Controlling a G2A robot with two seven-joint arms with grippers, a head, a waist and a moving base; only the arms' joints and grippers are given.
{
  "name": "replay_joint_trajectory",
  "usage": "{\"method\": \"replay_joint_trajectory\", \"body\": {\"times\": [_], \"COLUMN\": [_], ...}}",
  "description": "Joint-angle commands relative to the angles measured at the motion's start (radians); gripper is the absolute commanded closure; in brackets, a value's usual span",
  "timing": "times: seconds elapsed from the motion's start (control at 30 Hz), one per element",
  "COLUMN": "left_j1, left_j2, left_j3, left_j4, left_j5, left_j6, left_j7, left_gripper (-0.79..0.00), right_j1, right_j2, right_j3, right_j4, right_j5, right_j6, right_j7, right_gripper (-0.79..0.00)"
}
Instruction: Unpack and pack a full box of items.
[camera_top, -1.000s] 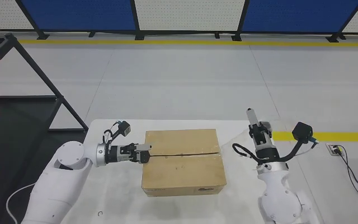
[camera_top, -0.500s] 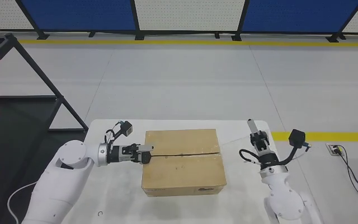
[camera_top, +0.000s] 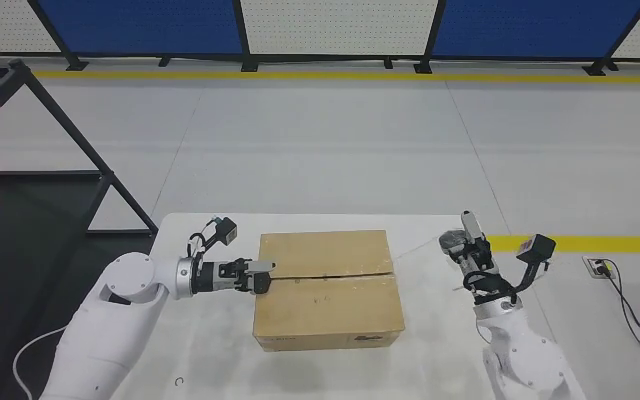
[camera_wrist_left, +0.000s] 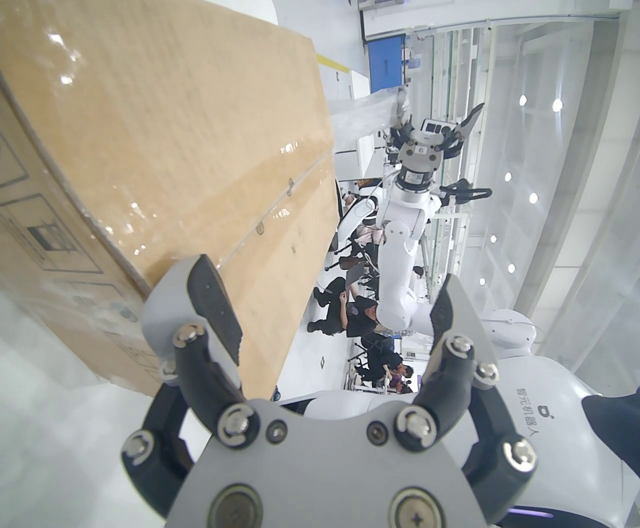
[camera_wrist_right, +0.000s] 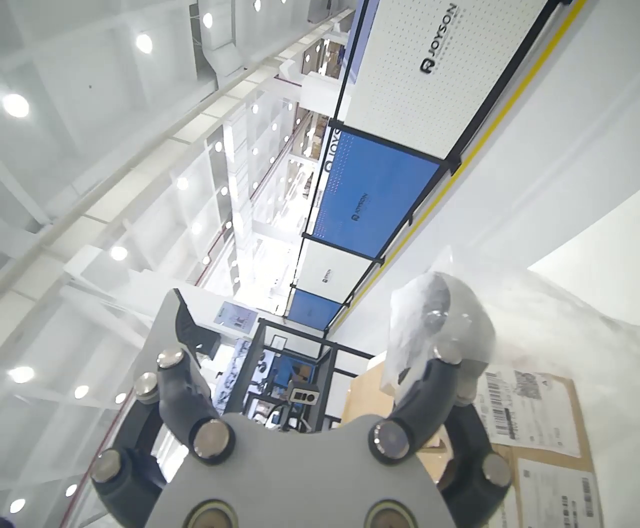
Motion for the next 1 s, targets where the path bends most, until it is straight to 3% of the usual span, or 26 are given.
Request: {"method": "replay_joint_trajectory", "body": {"times": [0.0,0.2,0.73,0.97], "left_j1": [0.003,0.01,0.01,0.005], "left_j2": [0.001,0.005,0.008,0.008], "left_j3": [-0.003,-0.009,-0.008,0.001], "left_j4": [-0.002,-0.011,-0.017,-0.014], "left_j5": [-0.002,-0.002,-0.01,0.002], "left_j6": [-0.002,-0.003,0.007,0.021], "left_j7": [0.0,0.0,0.008,0.026], "left_gripper": [-0.785,-0.785,-0.785,-0.785], "right_j1": [0.007,-0.02,-0.035,-0.048], "right_j2": [0.001,0.002,0.0,-0.006], "right_j3": [0.001,-0.018,-0.027,-0.077], "right_j4": [0.008,-0.01,-0.01,-0.04], "right_j5": [-0.016,-0.189,-0.181,-0.31], "right_j6": [-0.002,-0.032,-0.062,-0.13], "right_j7": [0.004,-0.083,-0.088,-0.155], "right_gripper": [-0.785,-0.785,-0.785,-0.785]}}
